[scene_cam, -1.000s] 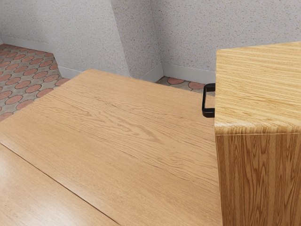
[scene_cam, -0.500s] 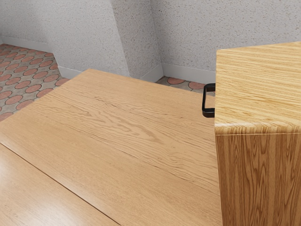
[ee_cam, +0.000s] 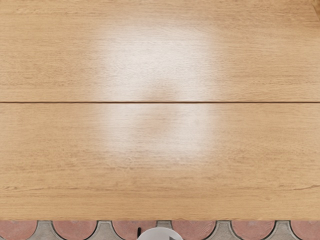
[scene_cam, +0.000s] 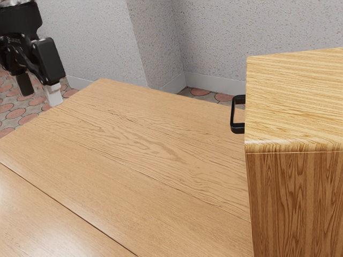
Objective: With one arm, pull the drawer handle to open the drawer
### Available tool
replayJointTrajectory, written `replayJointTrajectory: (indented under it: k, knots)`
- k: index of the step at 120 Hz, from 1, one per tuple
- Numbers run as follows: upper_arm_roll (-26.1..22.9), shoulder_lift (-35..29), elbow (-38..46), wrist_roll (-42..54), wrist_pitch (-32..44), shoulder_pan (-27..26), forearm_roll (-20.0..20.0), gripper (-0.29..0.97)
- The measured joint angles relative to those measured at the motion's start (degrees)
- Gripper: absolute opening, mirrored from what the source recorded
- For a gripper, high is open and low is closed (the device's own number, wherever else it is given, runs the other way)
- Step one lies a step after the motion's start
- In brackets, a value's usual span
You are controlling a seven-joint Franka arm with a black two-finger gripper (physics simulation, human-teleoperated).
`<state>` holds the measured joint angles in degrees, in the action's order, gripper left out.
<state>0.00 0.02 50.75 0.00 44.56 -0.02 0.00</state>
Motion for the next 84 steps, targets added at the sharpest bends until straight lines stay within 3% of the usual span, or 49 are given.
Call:
replayJointTrajectory:
  k: [84]
  knots:
    - [0.0, 0.01, 25.6, 0.0, 26.76, 0.0, 0.0, 0.68]
